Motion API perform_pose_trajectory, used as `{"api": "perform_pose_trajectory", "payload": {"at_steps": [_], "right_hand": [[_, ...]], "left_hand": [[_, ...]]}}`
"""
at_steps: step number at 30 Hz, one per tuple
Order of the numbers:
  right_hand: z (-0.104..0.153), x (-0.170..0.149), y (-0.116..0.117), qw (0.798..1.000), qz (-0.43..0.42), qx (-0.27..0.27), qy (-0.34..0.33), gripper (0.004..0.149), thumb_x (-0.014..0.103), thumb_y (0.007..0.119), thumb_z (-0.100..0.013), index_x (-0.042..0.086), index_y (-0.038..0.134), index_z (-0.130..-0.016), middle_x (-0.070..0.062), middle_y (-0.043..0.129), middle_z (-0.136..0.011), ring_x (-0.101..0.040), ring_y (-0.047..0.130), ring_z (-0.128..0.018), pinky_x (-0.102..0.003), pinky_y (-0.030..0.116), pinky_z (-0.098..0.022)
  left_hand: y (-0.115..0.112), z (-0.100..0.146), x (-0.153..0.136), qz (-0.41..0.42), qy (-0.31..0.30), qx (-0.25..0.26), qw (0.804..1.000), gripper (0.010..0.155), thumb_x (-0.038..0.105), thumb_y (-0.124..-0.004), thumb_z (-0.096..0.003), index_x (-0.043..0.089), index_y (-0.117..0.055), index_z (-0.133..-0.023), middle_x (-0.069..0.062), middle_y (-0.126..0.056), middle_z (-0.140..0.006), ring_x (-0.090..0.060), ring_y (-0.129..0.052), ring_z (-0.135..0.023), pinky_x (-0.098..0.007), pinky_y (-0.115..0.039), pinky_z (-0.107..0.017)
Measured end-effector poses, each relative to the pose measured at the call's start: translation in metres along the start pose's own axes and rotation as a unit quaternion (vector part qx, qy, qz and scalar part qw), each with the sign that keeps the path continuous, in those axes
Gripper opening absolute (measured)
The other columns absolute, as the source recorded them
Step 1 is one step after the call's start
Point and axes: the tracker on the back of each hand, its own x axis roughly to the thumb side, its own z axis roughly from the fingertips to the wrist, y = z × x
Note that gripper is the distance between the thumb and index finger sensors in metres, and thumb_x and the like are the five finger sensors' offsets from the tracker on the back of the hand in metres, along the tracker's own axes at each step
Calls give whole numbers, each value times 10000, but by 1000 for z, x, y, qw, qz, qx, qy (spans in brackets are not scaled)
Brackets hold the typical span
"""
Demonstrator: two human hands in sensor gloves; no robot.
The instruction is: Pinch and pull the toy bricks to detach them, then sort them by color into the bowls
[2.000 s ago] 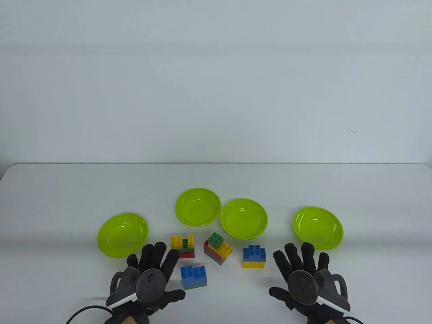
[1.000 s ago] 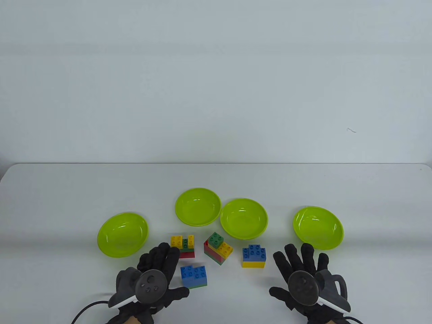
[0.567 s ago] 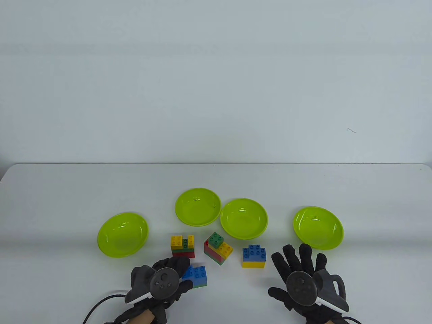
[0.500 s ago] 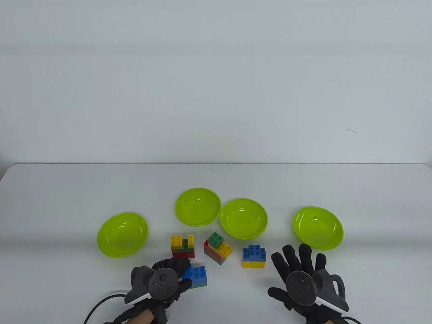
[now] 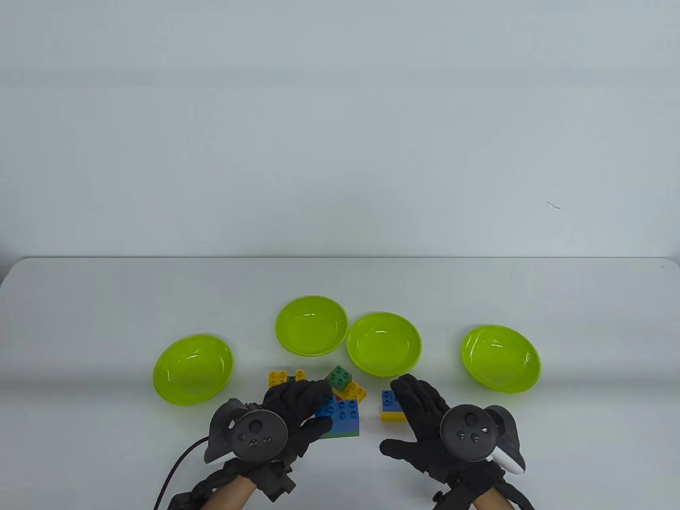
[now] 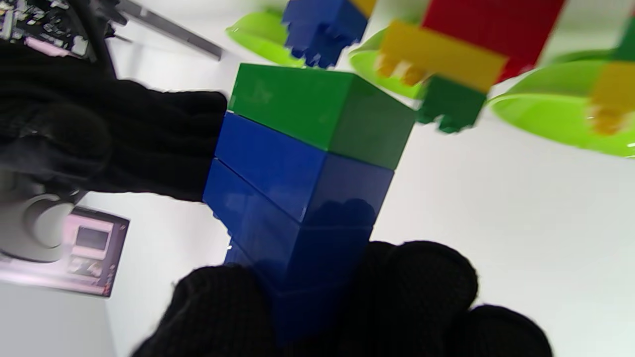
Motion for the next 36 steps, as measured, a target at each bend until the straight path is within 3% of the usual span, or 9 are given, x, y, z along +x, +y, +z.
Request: {"api": "perform_pose_trajectory", "payload": {"at_steps": [6,10,21,27,32,36], "right_hand": [[-7,-8,10,994,-111,-10,-17,868,488,790,-478,31,420,-1115,-272,505,-1137,-533,616,-988,-612,506,-730],[-4,-13,19,984,-176,-17,-24,756,443,801,-482,48,537,-1070,-235,671,-1049,-462,763,-897,-584,595,-690],[-2,-16,28,983,-170,-62,-18,626,407,813,-464,89,666,-983,-165,814,-923,-387,868,-786,-558,663,-644],[0,-19,27,982,-171,-71,-23,615,392,819,-454,97,681,-976,-161,822,-921,-388,868,-788,-558,664,-645],[0,-19,27,984,-160,-73,-24,614,380,825,-445,104,686,-975,-157,825,-923,-392,867,-793,-559,664,-645],[1,-18,26,984,-160,-72,-18,613,382,823,-446,93,693,-970,-166,834,-915,-396,877,-782,-561,672,-636]], "left_hand": [[0,-11,20,28,-23,7,999,616,380,-761,-477,4,-715,-963,-274,-828,-850,-381,-883,-717,-593,-641,-632],[-5,-10,25,31,-31,5,999,614,380,-759,-477,4,-717,-962,-273,-830,-847,-381,-883,-715,-594,-641,-631],[-13,-6,15,77,-12,5,997,621,396,-755,-490,20,-697,-980,-265,-818,-883,-391,-873,-755,-594,-633,-642],[-24,-5,-3,168,6,2,986,714,477,-772,-476,19,-648,-1009,-272,-771,-930,-407,-835,-804,-602,-604,-661],[-36,-4,-8,252,16,-1,967,658,436,-776,-477,43,-677,-995,-249,-792,-923,-394,-840,-800,-593,-608,-663],[-34,-4,-2,200,-2,27,980,649,415,-780,-450,27,-714,-966,-249,-831,-867,-370,-876,-746,-582,-637,-645]]}}
